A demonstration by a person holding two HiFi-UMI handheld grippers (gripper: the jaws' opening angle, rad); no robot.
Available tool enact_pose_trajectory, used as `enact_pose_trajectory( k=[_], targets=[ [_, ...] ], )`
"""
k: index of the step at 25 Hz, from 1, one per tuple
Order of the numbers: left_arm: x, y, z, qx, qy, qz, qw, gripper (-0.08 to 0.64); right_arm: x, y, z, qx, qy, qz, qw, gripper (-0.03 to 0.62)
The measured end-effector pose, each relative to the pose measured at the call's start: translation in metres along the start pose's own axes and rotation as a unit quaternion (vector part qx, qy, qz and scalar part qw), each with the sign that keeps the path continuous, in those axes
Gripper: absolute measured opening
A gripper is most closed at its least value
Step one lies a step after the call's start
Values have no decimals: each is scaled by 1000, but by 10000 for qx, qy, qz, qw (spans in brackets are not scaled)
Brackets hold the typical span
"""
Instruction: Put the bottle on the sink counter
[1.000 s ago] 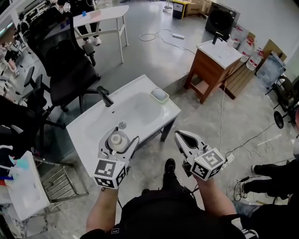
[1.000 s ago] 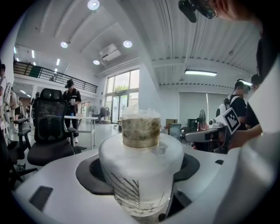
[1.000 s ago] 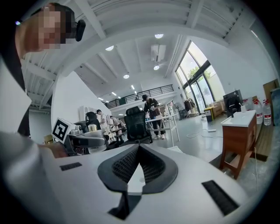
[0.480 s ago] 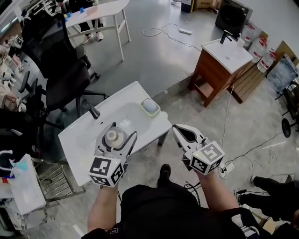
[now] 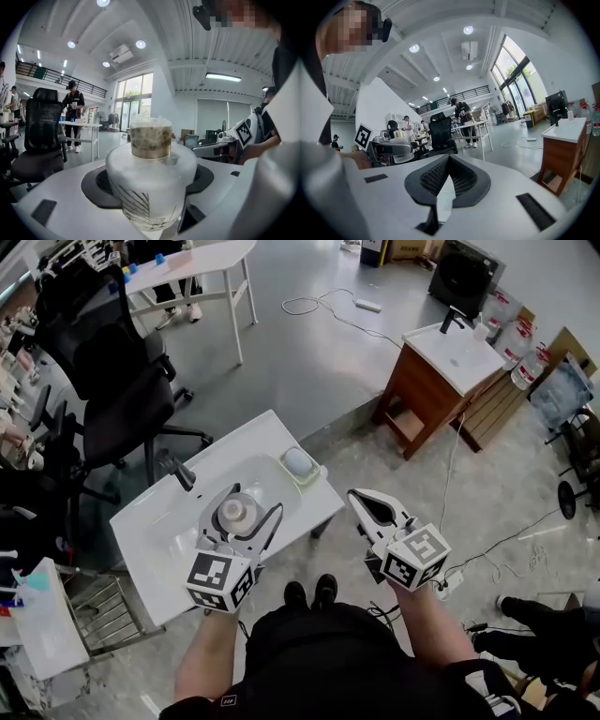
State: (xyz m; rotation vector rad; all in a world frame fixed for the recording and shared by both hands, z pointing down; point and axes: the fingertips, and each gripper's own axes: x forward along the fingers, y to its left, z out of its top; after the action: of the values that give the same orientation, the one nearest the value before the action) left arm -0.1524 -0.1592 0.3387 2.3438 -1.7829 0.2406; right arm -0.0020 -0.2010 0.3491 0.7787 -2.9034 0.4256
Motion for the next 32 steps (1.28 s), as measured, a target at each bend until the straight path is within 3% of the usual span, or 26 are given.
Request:
enact_pose_trajectory(
  k=[9,18,32],
  targets=[
    [42,19,-31,-28,177,-400,9990,350,27,-22,-18,34,281,-411,9988,14],
    [106,12,-68,-38,531,-623,9966,349,55,-66,-39,96,351,-381,9986,14],
    [164,-16,-130,-3,1020,-1074,9890,349,67,-106,-89,303,700,-511,9958,14]
  ],
)
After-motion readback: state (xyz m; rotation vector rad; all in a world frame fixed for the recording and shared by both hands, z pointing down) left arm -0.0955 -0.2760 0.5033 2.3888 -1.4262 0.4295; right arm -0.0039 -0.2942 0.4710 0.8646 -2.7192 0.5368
